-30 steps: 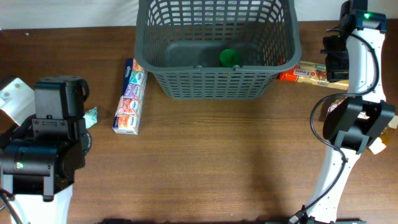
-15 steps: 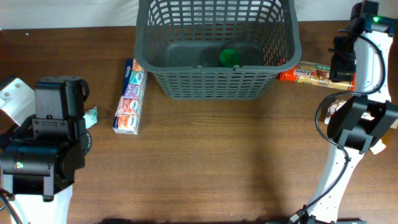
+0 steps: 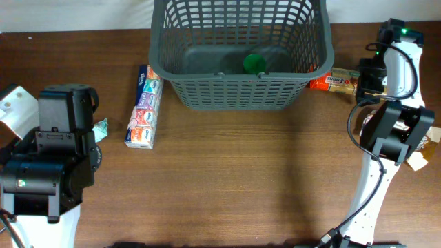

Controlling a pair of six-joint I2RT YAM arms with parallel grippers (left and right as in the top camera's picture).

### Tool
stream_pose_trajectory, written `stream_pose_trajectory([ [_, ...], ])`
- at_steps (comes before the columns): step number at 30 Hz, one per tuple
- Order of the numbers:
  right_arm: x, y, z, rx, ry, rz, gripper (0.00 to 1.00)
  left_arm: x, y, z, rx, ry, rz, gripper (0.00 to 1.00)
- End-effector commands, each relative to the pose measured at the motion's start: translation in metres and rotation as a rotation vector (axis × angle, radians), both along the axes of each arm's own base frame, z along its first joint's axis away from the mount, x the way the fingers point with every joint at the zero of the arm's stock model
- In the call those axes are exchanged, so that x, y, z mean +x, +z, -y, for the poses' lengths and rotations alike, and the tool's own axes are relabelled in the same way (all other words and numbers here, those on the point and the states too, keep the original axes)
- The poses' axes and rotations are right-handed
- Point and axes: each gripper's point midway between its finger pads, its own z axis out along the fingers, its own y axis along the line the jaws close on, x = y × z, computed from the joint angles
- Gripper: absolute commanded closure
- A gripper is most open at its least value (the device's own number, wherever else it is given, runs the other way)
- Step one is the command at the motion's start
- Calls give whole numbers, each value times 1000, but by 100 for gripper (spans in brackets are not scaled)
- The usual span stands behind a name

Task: Pack container
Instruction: 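Lower the right gripper and close it on the spaghetti pack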

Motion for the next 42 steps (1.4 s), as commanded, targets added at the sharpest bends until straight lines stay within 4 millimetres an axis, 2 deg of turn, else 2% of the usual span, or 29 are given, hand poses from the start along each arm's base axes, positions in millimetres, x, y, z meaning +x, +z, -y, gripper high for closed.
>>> stream_pose_trajectory([
  [1,-1,-4,12,-2,-39,5,1,-2,5,-4,10,25,19,1],
  [8,11,-3,17,-17,-29,57,1,-2,5,-4,10,25,19,1],
  [16,21,-16,16,4,-28,85,1,-2,5,-4,10,25,19,1],
  [22,18,-32,15,16,-23,55,1,-2,5,-4,10,25,19,1],
  [33,16,-37,16,8,23,42,1,-2,5,-4,10,25,19,1],
  [42,4,-47,11,32,23,-11,1,-2,5,-4,10,25,19,1],
])
